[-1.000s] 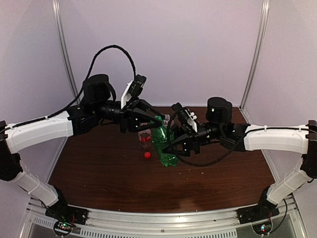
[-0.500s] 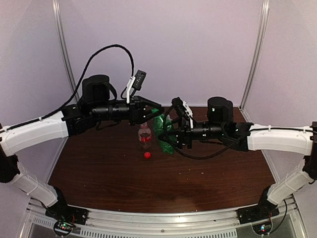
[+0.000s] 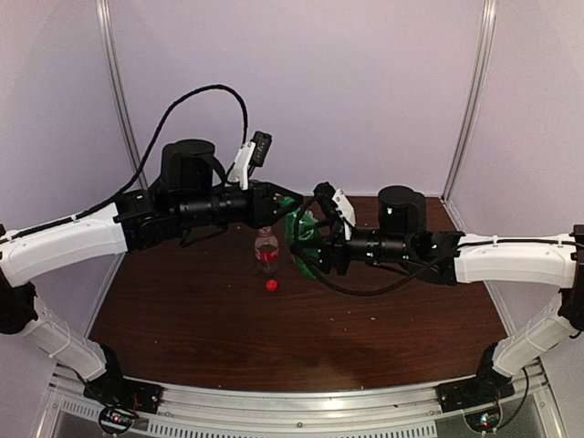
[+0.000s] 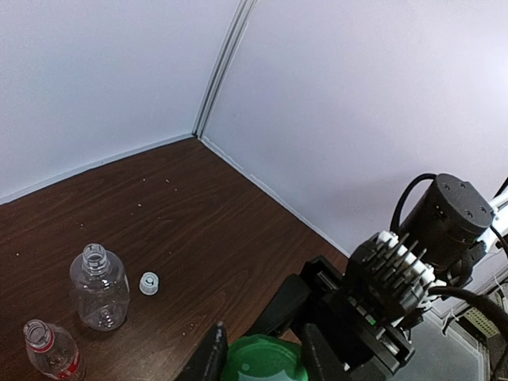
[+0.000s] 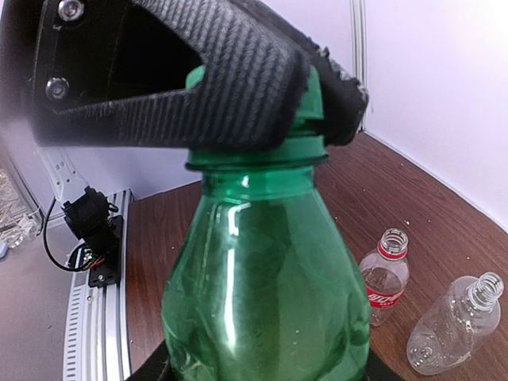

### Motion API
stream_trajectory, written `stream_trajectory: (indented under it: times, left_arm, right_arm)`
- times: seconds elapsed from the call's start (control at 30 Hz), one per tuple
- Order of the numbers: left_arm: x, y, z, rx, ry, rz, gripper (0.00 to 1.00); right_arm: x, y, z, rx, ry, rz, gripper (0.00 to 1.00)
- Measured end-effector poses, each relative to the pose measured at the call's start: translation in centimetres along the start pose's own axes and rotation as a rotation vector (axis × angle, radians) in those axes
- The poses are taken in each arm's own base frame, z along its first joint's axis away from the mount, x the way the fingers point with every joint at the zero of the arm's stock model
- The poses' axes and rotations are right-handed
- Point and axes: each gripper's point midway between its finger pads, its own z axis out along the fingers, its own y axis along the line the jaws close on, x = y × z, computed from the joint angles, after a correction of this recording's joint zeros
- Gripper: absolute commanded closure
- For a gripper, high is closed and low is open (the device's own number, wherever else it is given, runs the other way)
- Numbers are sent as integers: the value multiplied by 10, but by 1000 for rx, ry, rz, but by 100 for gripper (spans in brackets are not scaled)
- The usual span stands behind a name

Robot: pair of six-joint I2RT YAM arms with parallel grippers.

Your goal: Unscrew the bottle caps

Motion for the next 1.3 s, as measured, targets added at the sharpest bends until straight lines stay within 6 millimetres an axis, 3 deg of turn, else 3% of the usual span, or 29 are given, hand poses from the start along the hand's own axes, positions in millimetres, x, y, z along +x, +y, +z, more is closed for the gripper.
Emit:
stream_trajectory:
  times: [0.13,0.3,0.5,0.63,0.8,0.93,1.3]
  left_arm:
    - [-1,3,-1,-11,-3,19,44]
    - [-5,5,-12,19,-11,60,27]
    - [-3,-8,-26,158,7,139,20]
    - [1,-28,-37,305,16,210,20]
    - [7,-58,-51,500,20,294,23]
    - [14,-71,-59,606,27,331,34]
    - [30,-78,-59,711,61,337,63]
  right_arm:
    - [2,-5,-2,21,3,4,62]
    - [3,-11,-9,37,9,3,61]
    - [7,9,-11,-76,34,-18,59]
    - [12,32,-14,-211,53,-22,58]
    - [4,62,-17,-403,52,-18,57]
    - [2,76,-19,-512,51,2,58]
    - [1,92,-22,-640,48,48,58]
